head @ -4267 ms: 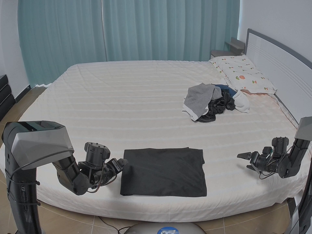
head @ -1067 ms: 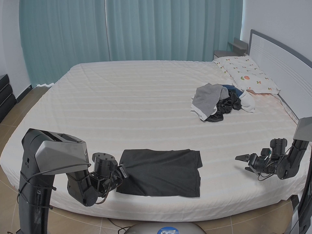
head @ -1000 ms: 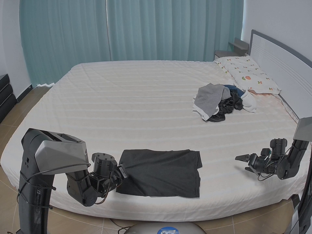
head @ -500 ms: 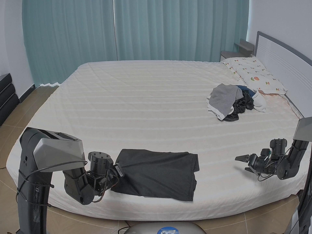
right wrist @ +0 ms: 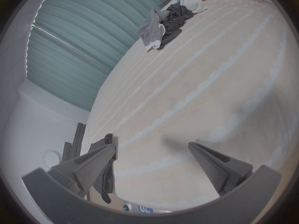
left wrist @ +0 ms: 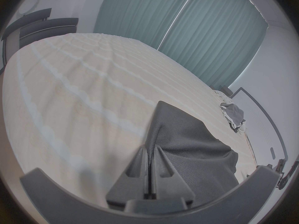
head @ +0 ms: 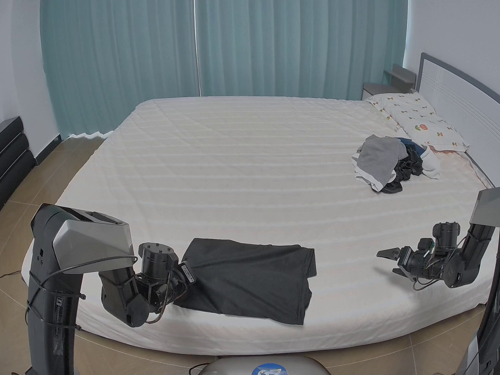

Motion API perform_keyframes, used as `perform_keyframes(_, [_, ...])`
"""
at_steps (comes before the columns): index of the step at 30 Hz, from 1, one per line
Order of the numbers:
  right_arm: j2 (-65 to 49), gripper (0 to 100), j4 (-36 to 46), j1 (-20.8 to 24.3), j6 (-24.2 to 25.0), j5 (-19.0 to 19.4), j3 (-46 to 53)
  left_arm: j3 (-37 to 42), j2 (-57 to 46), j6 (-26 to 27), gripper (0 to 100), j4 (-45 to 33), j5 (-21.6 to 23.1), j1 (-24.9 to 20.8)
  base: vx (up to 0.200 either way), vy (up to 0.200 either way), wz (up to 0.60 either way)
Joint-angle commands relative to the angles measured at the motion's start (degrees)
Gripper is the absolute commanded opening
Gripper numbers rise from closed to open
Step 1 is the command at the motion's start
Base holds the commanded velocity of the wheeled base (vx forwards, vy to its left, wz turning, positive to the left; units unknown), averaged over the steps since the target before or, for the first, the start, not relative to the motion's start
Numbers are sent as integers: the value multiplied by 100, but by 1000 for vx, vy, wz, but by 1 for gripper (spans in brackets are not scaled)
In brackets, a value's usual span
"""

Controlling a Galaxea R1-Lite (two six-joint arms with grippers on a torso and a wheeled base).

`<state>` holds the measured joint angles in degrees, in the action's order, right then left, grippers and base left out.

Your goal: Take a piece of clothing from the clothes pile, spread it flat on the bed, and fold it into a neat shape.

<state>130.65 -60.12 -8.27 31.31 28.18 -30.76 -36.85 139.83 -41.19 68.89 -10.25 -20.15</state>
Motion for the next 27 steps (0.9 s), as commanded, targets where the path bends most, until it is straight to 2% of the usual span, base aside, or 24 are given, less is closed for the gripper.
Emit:
perform_keyframes(1, [5, 100, 1, 0, -10, 3, 8, 3, 18, -3, 0, 2, -3, 2, 0, 200, 0])
perform_keyframes(10, [5, 100, 1, 0, -19, 3, 8, 73, 18, -3, 0, 2, -3, -24, 0, 200, 0])
perform_keyframes(23, [5, 100, 1, 0, -19, -6, 8, 284, -17, -29, 0, 46, 6, -77, 0, 0, 0])
perform_keyframes(24, [5, 100, 1, 0, -19, -6, 8, 293, -17, -29, 100, 46, 6, -77, 0, 0, 0])
perform_keyframes(27, [-4, 100, 1, 0, -19, 3, 8, 354, -26, -38, 100, 81, 6, -77, 0, 0, 0])
